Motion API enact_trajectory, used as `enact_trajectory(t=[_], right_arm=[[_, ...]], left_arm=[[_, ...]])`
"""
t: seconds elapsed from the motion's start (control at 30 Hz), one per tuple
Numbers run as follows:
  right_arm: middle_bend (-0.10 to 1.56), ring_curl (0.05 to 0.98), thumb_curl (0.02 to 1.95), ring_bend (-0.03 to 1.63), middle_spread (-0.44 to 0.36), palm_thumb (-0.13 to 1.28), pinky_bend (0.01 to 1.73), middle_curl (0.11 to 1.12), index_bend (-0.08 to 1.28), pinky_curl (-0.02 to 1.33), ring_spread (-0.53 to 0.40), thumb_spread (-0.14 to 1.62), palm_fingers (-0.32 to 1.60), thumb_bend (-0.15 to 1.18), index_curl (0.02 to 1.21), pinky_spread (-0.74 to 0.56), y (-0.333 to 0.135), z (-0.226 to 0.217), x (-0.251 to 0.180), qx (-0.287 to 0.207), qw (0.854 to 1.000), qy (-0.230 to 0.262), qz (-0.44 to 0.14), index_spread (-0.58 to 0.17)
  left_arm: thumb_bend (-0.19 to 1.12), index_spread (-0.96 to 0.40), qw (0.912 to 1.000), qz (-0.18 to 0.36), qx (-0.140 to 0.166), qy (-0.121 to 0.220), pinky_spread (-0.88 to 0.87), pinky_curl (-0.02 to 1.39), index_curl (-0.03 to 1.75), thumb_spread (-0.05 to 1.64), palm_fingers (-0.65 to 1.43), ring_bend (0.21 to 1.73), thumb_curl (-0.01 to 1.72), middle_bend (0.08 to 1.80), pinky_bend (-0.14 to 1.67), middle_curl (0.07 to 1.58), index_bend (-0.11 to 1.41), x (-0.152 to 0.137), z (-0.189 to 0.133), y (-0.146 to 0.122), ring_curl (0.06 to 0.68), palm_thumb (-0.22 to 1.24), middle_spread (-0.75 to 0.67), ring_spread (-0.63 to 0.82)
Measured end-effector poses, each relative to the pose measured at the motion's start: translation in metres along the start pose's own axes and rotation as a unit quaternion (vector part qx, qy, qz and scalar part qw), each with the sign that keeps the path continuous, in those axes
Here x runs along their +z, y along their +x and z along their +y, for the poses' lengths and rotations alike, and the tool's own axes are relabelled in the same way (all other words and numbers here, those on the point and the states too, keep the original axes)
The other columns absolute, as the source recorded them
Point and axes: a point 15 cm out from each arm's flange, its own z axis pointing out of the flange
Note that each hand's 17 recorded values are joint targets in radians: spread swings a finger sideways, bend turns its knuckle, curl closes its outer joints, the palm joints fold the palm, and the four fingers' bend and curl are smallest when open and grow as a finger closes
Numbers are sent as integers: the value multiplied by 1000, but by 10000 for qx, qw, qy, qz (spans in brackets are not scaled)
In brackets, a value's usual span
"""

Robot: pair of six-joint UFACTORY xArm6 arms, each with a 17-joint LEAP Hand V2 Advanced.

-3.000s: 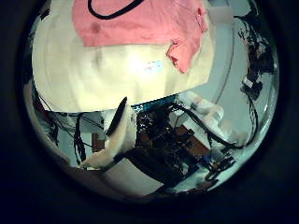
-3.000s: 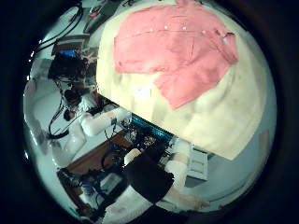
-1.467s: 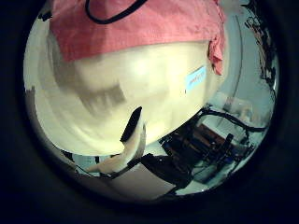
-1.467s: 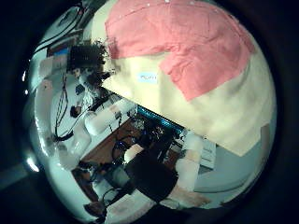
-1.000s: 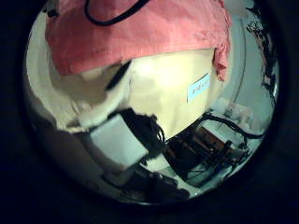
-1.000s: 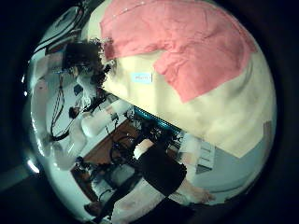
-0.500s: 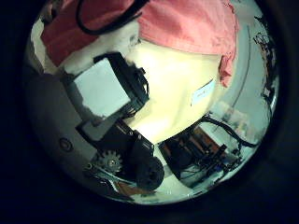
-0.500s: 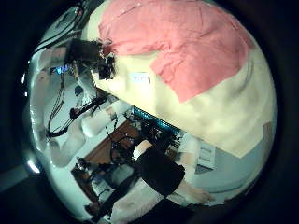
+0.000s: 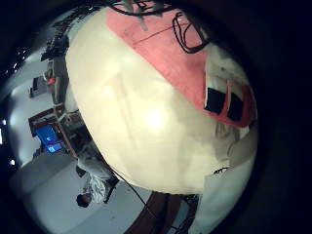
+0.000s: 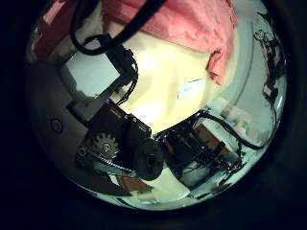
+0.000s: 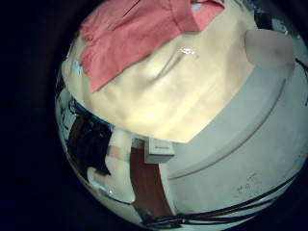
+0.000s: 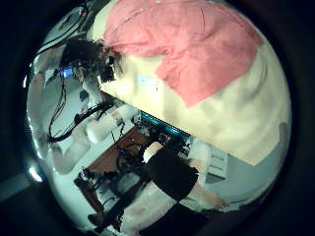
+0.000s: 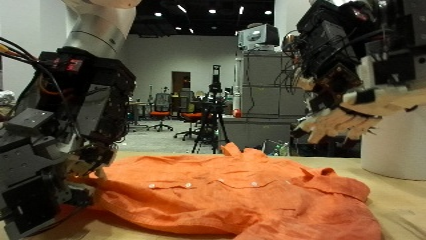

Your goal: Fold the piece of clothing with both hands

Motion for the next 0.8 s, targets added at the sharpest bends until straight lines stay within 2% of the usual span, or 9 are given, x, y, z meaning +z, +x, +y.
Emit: enact_trajectory(t=[0.27, 0.47, 0.57, 0.8], right_arm=[[224, 280, 282, 292, 32, 478, 216, 363, 146, 321, 113, 1152, 217, -13, 271, 232, 0, -23, 34, -267, 9992, 258, 156, -308], [175, 273, 310, 247, 31, 531, 275, 348, 142, 342, 148, 1056, 62, -20, 265, 244, 9, -49, 52, -330, 9969, 639, 317, -304], [179, 270, 321, 255, 37, 556, 298, 338, 141, 344, 160, 1020, 27, -20, 257, 252, 6, -49, 76, -418, 9976, 459, 314, -297], [191, 274, 338, 281, 38, 604, 310, 331, 148, 342, 180, 973, 7, -24, 254, 255, 5, -51, 86, -572, 9966, 251, 531, -290]], left_arm=[[-14, -651, 10000, -19, 36, -36, -615, 629, 909, 890, 1057, 1348, 681, 904, 1269, 1008, 417, -4, -2, 3, 575, 897, -604, -448], [-14, -675, 9999, -13, 68, -81, -607, 622, 998, 888, 1053, 1352, 714, 887, 1282, 1051, 374, -6, -2, 7, 571, 891, -614, -444], [-14, -685, 10000, -15, 64, -68, -604, 617, 1037, 888, 1055, 1353, 727, 877, 1285, 1069, 351, -9, -2, 7, 568, 888, -619, -442], [-14, -705, 10000, -21, 64, -65, -600, 608, 1115, 897, 1058, 1354, 751, 846, 1290, 1102, 301, -12, -3, 6, 562, 878, -629, -440]])
